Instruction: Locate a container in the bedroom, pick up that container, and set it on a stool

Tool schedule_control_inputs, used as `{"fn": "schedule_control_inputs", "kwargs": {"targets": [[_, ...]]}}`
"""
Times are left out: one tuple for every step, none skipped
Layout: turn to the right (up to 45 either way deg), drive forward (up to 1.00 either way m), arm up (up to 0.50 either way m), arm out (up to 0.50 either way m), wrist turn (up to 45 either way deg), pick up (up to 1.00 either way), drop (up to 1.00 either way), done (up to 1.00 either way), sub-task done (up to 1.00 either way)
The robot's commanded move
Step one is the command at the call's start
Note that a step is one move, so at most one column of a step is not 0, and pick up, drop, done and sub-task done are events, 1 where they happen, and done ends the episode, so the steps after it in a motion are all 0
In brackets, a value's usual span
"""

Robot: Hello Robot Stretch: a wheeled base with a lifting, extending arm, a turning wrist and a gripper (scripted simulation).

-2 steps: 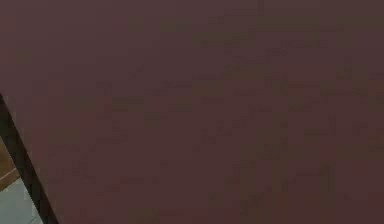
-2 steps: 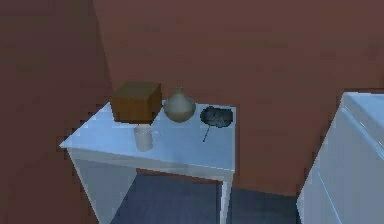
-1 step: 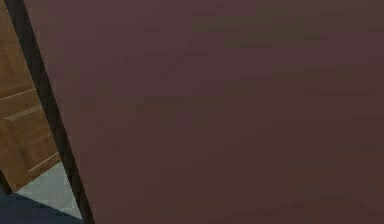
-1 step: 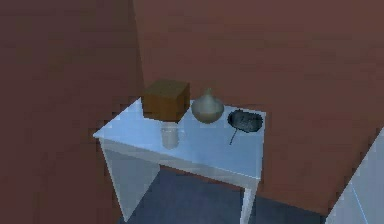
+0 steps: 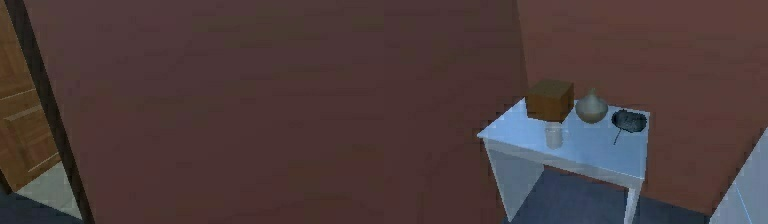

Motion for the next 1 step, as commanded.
{"fn": "schedule_control_inputs", "kwargs": {"targets": [[0.0,0.0,0.38,0.0,0.0,0.0,0.0,0.0,0.0]]}}
